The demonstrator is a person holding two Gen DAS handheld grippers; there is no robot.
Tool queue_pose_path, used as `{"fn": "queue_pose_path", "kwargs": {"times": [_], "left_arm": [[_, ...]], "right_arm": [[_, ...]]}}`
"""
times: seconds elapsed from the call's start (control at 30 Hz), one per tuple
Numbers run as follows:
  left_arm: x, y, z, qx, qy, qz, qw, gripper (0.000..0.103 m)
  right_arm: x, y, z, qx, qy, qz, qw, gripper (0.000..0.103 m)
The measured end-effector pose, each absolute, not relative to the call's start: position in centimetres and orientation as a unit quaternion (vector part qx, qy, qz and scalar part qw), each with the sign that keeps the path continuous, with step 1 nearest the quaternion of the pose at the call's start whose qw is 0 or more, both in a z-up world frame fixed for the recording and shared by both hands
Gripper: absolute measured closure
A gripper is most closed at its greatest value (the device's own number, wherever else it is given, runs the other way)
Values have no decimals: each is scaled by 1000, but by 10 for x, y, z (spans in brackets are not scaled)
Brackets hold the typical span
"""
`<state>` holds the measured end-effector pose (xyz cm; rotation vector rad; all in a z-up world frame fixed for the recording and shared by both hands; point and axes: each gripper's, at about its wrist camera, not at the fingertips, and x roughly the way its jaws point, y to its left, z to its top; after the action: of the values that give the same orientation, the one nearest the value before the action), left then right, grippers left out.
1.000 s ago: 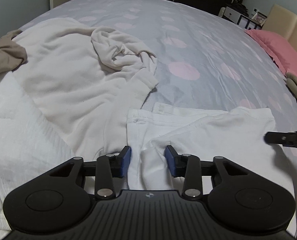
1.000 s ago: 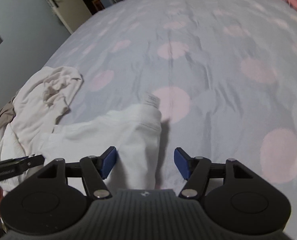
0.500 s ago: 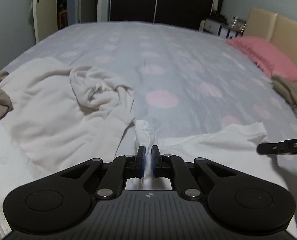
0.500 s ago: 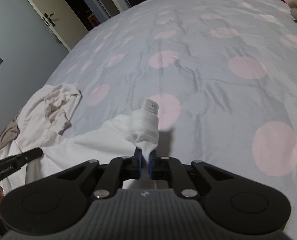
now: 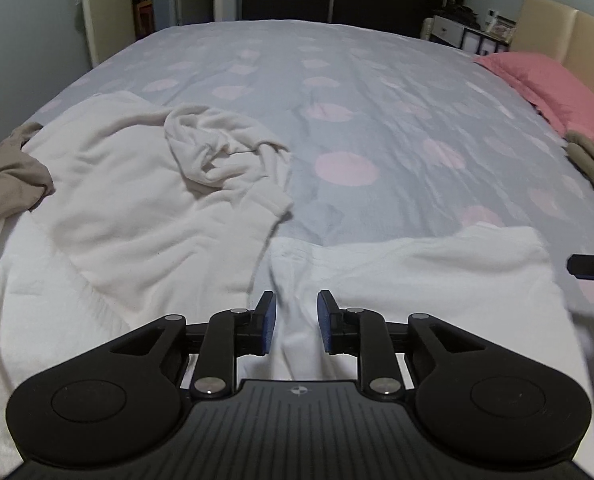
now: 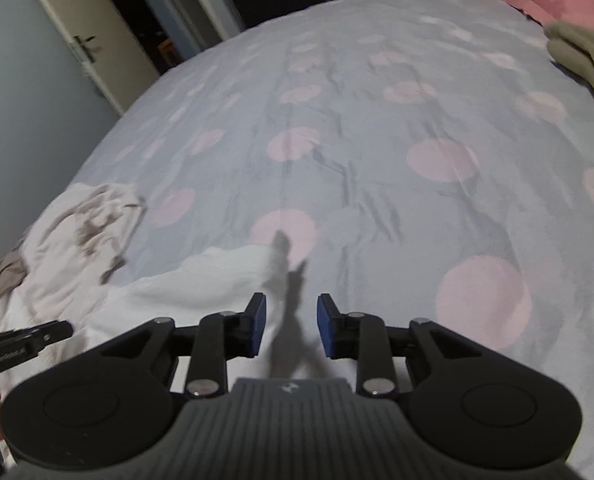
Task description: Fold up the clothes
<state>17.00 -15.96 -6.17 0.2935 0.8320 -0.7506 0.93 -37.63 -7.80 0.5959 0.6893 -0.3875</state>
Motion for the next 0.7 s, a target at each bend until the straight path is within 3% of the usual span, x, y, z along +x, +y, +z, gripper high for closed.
{"fn": "queue_pose_path", "kwargs": {"times": [0.03,0.13,0.27,0.5,0.7], "left_arm": [[163,-158,-58,141,392,-362,834,82],[134,-152,-52,161,386,-392,819,82],[101,-146,-60,192,395,-418,795,83],[95,-131,-96,231,425,-397,779,85],[87,-116,-79,226,413,-393,790,85]], "right_arm": [[4,-371,-74,279,331,-176,884,71],[-11,-342,-64,234,335,-134,903,87],[-27,-305,-70,181,352,-85,915,97],[-23,-300,-115,156,399,-84,900,103],[-37,-313,-111,178,414,-132,883,102]]}}
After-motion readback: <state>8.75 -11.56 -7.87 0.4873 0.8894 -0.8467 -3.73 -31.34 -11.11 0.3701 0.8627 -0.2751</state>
